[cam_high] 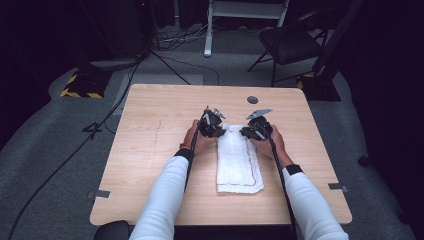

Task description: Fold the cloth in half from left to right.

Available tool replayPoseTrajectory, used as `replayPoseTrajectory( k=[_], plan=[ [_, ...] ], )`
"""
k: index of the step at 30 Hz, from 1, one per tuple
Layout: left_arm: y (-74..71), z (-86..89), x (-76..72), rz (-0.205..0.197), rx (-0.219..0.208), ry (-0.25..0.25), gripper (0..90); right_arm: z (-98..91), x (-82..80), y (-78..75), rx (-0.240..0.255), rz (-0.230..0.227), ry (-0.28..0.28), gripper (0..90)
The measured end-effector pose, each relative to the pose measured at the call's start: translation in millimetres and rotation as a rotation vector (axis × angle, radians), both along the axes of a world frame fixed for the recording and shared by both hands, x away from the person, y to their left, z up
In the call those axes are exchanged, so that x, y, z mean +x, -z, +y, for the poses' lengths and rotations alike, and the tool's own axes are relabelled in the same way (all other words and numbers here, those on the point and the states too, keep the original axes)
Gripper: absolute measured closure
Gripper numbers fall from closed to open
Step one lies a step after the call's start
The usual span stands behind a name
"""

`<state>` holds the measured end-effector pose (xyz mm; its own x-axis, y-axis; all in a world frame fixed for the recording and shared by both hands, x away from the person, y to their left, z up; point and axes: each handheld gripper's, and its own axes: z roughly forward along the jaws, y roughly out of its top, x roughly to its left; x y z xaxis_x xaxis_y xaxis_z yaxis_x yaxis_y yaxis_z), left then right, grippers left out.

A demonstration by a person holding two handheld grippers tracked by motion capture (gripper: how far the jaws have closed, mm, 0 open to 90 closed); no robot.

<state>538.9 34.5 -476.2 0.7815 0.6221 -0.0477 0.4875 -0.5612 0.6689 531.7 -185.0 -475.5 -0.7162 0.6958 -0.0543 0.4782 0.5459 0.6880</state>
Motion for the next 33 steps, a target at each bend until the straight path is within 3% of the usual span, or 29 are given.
replayPoseTrajectory(
  k=[9,15,24,33],
  plan=[
    [-29.8,3.3,2.4,-0.102,0.008,-0.017,81.4,2.1,-3.0,-31.1,0.035,-0.117,0.005,81.2],
    [-48.1,7.7,0.3,-0.153,-0.021,-0.002,81.4,-0.3,-7.2,-47.2,0.058,-0.17,-0.004,81.3],
    [-60.6,17.1,-24.8,-0.191,-0.074,0.074,81.2,-9.5,-27.5,-62.3,0.103,-0.198,-0.061,81.3],
    [-54.7,18.9,-47.2,-0.181,-0.088,0.15,81.3,-20.1,-53.2,-54.7,0.138,-0.181,-0.132,81.4]
  ],
)
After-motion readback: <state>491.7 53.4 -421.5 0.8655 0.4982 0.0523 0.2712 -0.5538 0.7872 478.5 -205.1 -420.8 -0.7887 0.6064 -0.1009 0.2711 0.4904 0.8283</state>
